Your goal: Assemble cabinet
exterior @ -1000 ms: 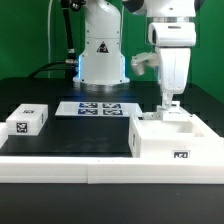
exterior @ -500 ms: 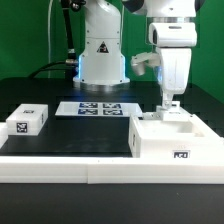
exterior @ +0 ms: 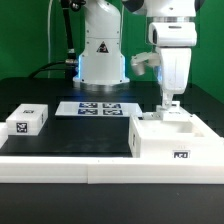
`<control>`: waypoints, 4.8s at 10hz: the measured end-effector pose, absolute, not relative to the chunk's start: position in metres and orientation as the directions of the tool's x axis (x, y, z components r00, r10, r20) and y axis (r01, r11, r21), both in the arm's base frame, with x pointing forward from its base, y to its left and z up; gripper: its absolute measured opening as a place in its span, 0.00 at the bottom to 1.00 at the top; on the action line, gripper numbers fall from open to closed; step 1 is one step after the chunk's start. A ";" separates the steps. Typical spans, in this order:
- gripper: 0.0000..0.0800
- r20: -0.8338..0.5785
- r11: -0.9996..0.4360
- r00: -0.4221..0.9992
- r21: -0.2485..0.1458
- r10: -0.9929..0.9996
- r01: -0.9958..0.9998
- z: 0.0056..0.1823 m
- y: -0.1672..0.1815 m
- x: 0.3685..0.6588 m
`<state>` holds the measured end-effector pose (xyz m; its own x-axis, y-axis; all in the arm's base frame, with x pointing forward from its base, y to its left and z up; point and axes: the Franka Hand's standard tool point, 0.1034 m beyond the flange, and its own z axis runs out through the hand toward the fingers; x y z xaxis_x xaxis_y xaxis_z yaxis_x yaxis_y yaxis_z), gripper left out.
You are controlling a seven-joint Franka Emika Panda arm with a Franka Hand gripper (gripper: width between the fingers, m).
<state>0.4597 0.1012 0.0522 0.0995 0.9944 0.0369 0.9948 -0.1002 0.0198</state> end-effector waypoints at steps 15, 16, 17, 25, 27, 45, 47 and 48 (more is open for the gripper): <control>0.09 -0.003 -0.102 0.102 -0.012 0.995 0.995 0.071 0.103 0.483; 0.09 -0.003 -0.104 0.104 -0.014 0.995 0.994 0.070 0.103 0.483; 0.09 -0.003 -0.104 0.104 -0.015 0.995 0.994 0.070 0.102 0.482; 0.09 0.012 -0.056 0.056 -0.009 0.998 0.998 0.061 0.099 0.506; 0.09 0.012 -0.056 0.056 -0.009 0.998 0.998 0.061 0.099 0.506; 0.41 0.030 -0.121 0.120 0.031 0.992 0.992 0.060 0.099 0.576; 0.81 0.030 -0.121 0.120 0.030 0.992 0.992 0.060 0.099 0.576; 0.81 0.030 -0.121 0.120 0.030 0.992 0.992 0.060 0.099 0.576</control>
Offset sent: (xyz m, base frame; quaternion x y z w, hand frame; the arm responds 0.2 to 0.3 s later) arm 0.0321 -0.0029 0.0105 0.0090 -0.0379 -0.0227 0.9990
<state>0.5757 0.0986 0.0599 0.1200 0.9923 0.0304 0.9922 -0.1209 0.0303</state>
